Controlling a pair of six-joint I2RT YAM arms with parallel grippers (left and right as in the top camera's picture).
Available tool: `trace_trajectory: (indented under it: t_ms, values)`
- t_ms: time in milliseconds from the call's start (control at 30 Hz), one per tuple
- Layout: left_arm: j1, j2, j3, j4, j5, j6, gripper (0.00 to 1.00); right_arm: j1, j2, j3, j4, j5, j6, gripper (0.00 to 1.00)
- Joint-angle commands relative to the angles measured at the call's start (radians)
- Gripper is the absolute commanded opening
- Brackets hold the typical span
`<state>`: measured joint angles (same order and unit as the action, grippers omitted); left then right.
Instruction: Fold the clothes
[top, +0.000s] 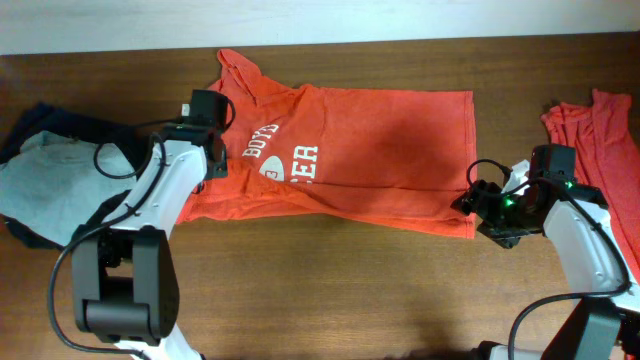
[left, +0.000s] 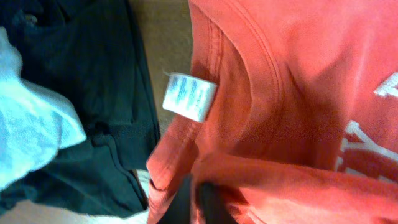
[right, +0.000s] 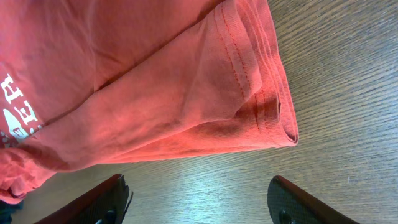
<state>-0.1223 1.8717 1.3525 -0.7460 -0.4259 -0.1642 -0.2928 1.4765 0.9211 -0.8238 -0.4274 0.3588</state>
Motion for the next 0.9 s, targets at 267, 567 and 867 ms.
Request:
trace_trajectory:
  t_ms: [267,567,867]
  values:
    - [-0.036,-0.098,0.066,-0.142,0.208,0.036,0.81,0.005,-0.010,0.014,-0.006,0.013,-0.011,0.77]
    - [-0.193,0.039,-0.018,-0.069,0.212,0.113,0.72,0.005,-0.010,0.014,-0.011,0.013,-0.011,0.77]
    - [-0.200,0.063,-0.019,-0.017,0.213,0.110,0.35,0.005,-0.010,0.014,-0.011,0.013,-0.011,0.77]
